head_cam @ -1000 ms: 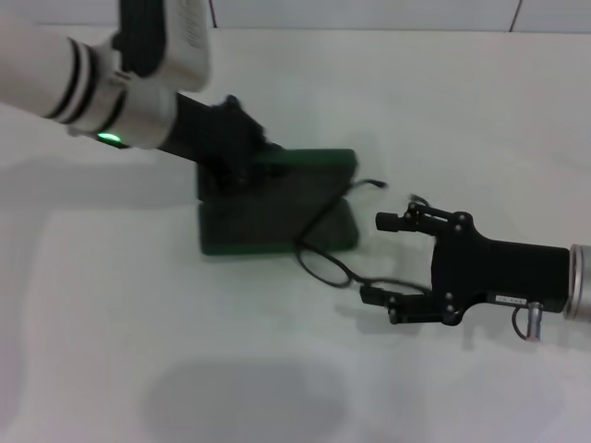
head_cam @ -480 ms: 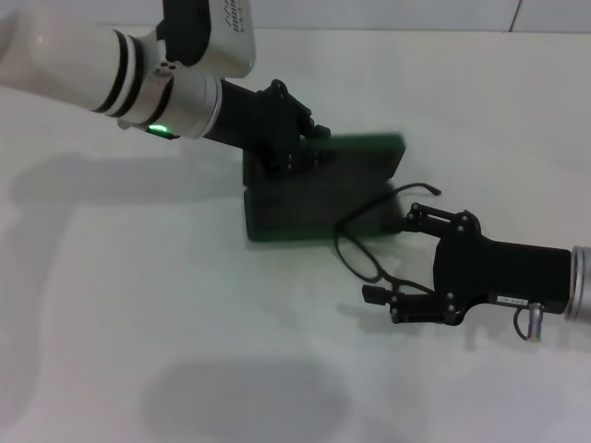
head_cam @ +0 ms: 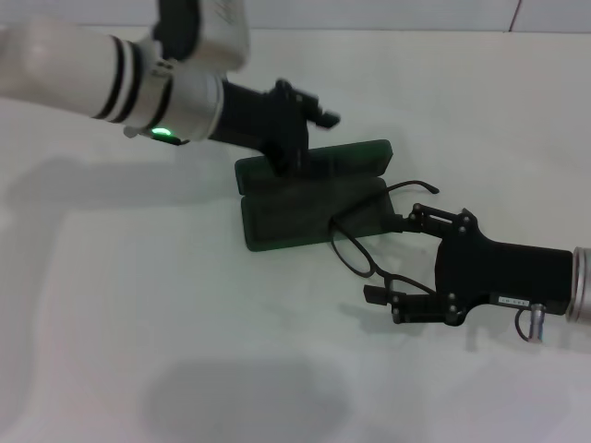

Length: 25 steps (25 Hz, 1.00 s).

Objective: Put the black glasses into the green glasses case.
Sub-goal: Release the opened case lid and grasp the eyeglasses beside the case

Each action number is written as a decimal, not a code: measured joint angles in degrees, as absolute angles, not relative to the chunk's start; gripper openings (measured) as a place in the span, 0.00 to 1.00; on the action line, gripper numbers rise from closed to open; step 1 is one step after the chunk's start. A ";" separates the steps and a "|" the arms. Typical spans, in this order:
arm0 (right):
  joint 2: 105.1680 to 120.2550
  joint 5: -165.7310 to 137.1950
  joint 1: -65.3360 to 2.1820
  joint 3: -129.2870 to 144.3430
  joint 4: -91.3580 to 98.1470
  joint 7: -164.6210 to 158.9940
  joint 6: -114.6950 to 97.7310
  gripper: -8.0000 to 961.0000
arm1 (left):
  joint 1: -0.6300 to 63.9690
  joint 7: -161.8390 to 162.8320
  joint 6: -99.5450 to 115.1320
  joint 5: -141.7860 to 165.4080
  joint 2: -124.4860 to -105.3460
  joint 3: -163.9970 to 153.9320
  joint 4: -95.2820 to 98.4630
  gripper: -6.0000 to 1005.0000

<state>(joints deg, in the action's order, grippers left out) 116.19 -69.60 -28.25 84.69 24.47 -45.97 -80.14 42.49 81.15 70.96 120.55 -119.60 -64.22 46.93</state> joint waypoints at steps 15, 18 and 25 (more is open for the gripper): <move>111.95 -86.29 -27.80 84.17 49.90 -80.97 -79.46 0.90 | 29.21 62.82 70.87 67.26 -119.92 -62.03 29.13 0.55; 113.54 -99.72 -27.25 84.03 60.84 -93.49 -79.34 0.89 | 28.18 60.96 70.95 65.33 -119.96 -62.55 27.38 0.55; 115.81 -114.29 -28.73 85.57 69.18 -108.30 -77.65 0.90 | 28.72 58.83 71.02 65.23 -119.92 -62.64 25.02 0.55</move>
